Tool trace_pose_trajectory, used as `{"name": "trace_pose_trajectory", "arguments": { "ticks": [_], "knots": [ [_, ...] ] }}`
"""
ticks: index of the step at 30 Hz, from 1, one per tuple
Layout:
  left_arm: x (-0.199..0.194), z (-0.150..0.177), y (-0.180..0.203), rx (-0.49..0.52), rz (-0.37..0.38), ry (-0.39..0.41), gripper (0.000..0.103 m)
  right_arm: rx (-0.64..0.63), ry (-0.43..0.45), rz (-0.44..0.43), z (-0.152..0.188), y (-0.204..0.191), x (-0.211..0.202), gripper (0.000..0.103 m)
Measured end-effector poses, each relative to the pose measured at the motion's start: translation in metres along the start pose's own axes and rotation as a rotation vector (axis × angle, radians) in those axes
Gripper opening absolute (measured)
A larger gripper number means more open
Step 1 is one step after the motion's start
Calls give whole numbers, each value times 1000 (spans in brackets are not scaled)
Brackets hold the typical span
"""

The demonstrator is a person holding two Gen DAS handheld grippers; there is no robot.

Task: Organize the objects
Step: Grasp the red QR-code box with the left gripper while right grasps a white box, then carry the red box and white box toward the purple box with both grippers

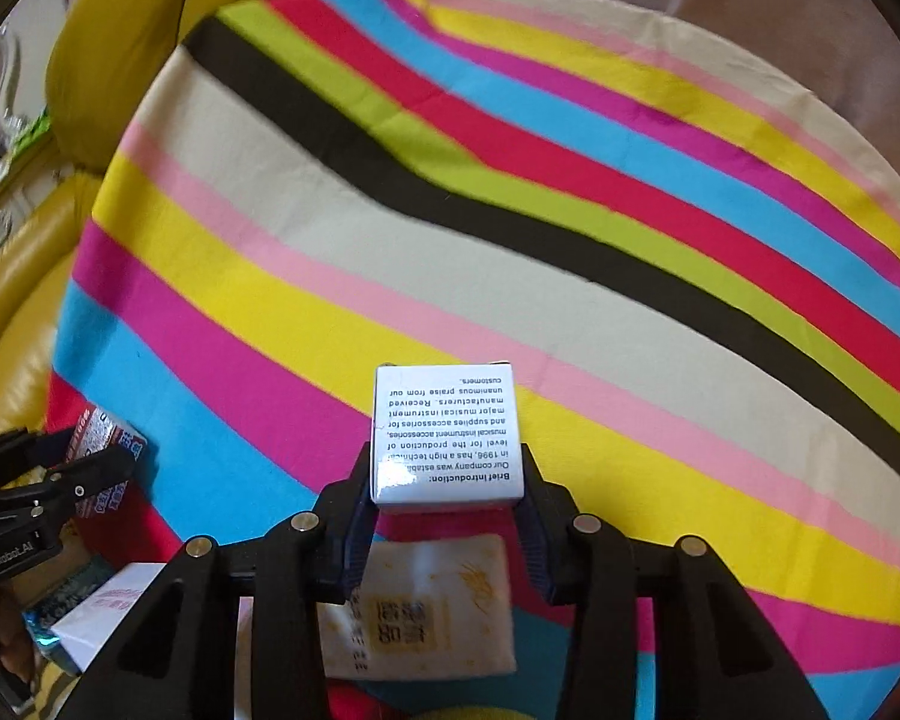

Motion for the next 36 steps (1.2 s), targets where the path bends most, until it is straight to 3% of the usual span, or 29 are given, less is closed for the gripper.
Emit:
{"name": "trace_pose_trajectory", "arguments": {
  "ticks": [7,18,36],
  "knots": [
    [-20,0,12,48,-32,85,46,127,28,38,24,27,-33,43],
    [-47,9,34,70,-12,169,46,254,50,74,68,56,-72,43],
    [-70,44,111,193,68,177,46,363,69,93,131,85,-120,43]
  ]
}}
Point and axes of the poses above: each gripper's, at about its wrist camera, not at the fingertips, and x roughly the way its jaws point, y to its right, z to its underside, the point moved 1 cm from there along x, roughly the way its jaws point, and after that the axes turned 13 degrees about z, right-handed, at the moved point
